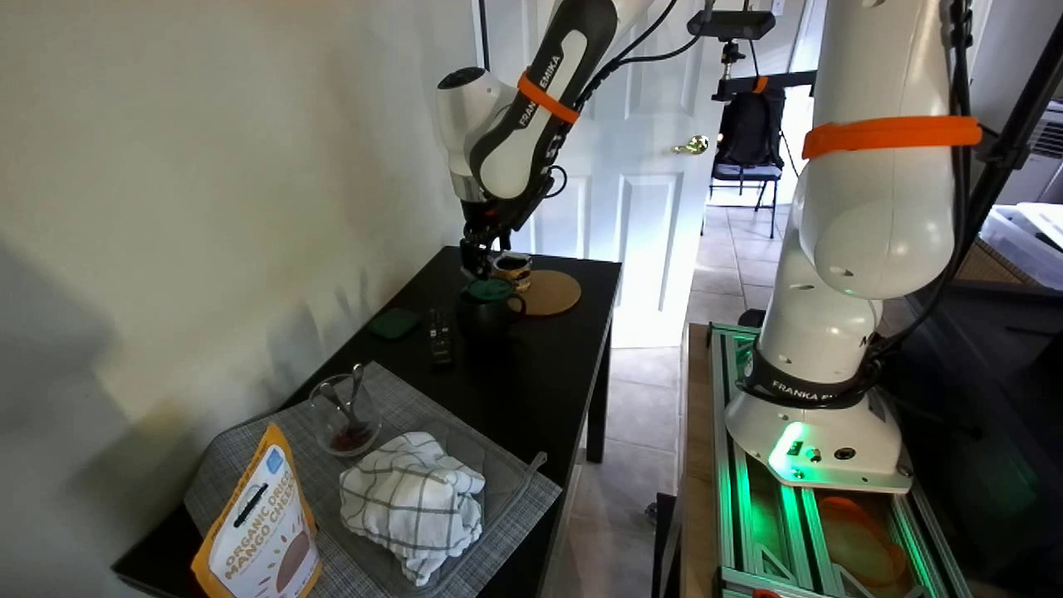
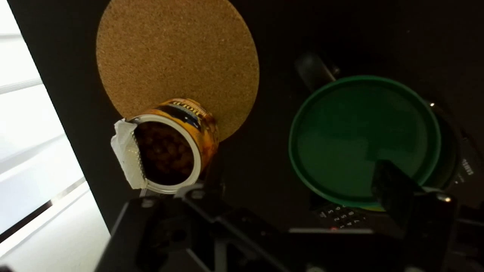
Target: Move the green lid from the can to the black cup
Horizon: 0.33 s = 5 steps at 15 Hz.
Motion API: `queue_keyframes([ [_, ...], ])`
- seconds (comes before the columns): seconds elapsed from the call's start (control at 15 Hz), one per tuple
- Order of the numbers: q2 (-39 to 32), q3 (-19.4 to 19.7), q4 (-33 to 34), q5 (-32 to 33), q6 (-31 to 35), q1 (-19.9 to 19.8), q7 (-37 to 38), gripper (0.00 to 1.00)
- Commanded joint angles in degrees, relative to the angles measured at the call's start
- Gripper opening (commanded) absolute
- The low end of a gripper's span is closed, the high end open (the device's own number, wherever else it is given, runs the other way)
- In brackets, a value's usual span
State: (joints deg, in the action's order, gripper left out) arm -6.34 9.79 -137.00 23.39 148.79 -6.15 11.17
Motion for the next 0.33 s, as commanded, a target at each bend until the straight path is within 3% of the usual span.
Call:
queue_keyframes([
  [0.0, 3.11, 0.13, -2.99, 0.97, 3.35, 0.06, -0.19, 1.00],
  [0.13, 4.87, -0.35, -4.29, 0.64, 6.49, -0.22, -4.96, 1.00],
  [0.2, 1.78, -0.21, -1.06, -0.10, 3.53, -0.08, -2.51, 1.00],
  [0.27, 2.40, -0.35, -1.58, -0.12, 4.66, -0.15, -3.66, 1.00],
])
